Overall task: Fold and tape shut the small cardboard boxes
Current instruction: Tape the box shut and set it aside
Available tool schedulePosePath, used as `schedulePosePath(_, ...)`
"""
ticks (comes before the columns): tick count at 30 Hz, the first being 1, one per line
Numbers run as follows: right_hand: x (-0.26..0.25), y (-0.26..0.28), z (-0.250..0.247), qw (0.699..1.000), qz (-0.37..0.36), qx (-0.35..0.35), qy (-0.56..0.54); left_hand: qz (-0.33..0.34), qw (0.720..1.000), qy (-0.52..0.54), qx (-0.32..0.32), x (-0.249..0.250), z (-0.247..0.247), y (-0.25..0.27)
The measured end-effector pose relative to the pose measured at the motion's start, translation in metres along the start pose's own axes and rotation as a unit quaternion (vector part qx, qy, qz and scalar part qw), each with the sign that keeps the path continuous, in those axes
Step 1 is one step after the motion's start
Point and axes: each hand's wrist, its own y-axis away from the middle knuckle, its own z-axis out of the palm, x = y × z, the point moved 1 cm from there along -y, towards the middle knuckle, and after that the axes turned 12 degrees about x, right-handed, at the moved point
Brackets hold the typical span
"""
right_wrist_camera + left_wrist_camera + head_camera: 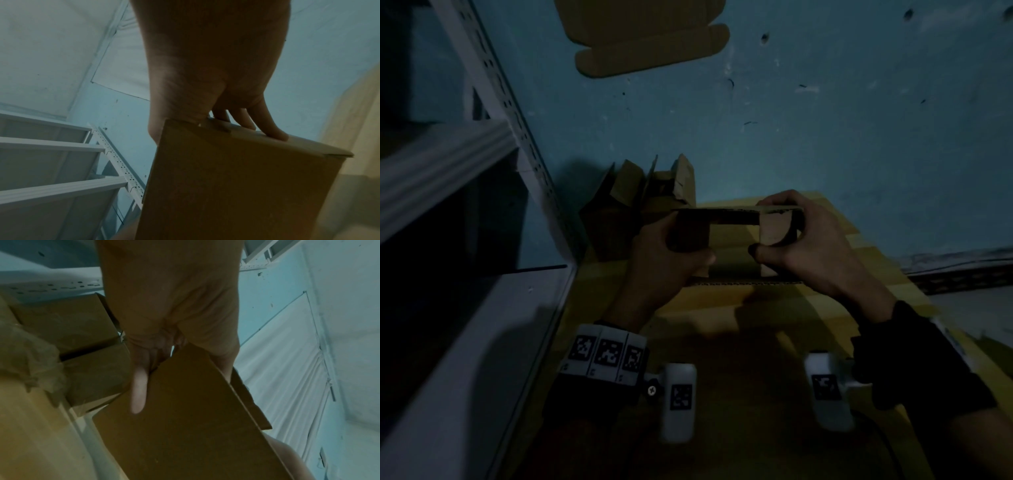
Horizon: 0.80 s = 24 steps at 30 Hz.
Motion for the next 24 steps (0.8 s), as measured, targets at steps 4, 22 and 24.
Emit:
schedulePosePath(4, 0.002, -0.001, -0.003, 1.000, 0.000, -0.024, -0.004, -0.001, 0.999, 0.027, -0.017, 0.003, -0.002, 0.001)
schedulePosePath(22, 0.012, -0.008, -0.017, 0.971, 0.077, -0.057, -0.218, -0.053, 0.982, 0.118, -0.137, 0.013, -0.020, -0.001)
schedulePosePath(24, 0.011, -0.007, -0.017, 0.963, 0.097, -0.029, -0.252, 0.020, 0.986, 0.070, -0.153, 0.011, -0.019, -0.003)
